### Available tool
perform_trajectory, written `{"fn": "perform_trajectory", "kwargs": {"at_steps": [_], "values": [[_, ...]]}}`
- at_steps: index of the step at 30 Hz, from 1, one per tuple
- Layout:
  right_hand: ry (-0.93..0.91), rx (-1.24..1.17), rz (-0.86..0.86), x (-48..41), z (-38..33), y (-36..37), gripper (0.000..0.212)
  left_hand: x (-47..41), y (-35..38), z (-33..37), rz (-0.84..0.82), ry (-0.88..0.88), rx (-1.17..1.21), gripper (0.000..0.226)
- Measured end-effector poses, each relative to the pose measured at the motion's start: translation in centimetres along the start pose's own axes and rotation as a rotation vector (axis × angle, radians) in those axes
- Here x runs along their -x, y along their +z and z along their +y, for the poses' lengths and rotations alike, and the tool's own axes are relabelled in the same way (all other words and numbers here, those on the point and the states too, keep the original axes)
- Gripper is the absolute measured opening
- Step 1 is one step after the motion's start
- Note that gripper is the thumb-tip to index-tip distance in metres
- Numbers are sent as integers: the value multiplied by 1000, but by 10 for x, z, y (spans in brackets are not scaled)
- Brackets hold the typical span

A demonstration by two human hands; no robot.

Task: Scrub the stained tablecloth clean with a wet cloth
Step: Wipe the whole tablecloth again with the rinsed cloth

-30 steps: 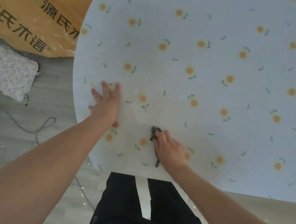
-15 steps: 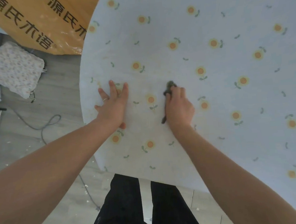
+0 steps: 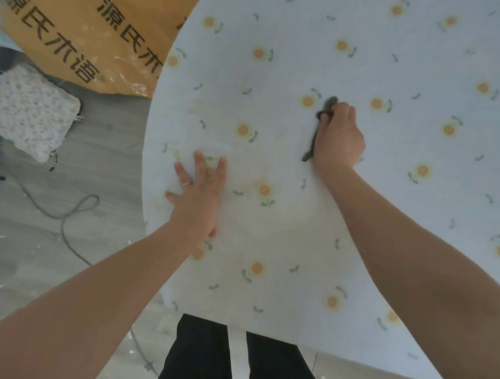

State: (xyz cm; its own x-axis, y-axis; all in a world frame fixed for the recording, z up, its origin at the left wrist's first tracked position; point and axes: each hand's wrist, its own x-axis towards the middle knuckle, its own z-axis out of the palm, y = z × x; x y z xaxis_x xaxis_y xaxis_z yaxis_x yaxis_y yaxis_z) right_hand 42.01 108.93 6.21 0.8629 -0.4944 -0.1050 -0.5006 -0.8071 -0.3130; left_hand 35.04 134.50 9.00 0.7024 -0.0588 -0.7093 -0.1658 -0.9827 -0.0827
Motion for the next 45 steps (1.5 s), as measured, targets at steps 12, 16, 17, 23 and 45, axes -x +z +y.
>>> {"fn": "perform_trajectory", "kwargs": {"at_steps": [12,16,17,23,45], "values": [[-528,170,-242,80,37,-7,32,-1,2,-2,-7,14,72,157],[-171,113,-31,-15,-9,1,28,-1,2,0,-41,15,152,156],[-138,96,-23,-26,-27,7,27,-1,3,0,-38,21,160,156],[-498,66,-218,59,-88,40,29,0,7,-3,21,30,93,155],[-679,49,-160,84,-75,46,22,-11,22,-74,226,297,70,100]]}}
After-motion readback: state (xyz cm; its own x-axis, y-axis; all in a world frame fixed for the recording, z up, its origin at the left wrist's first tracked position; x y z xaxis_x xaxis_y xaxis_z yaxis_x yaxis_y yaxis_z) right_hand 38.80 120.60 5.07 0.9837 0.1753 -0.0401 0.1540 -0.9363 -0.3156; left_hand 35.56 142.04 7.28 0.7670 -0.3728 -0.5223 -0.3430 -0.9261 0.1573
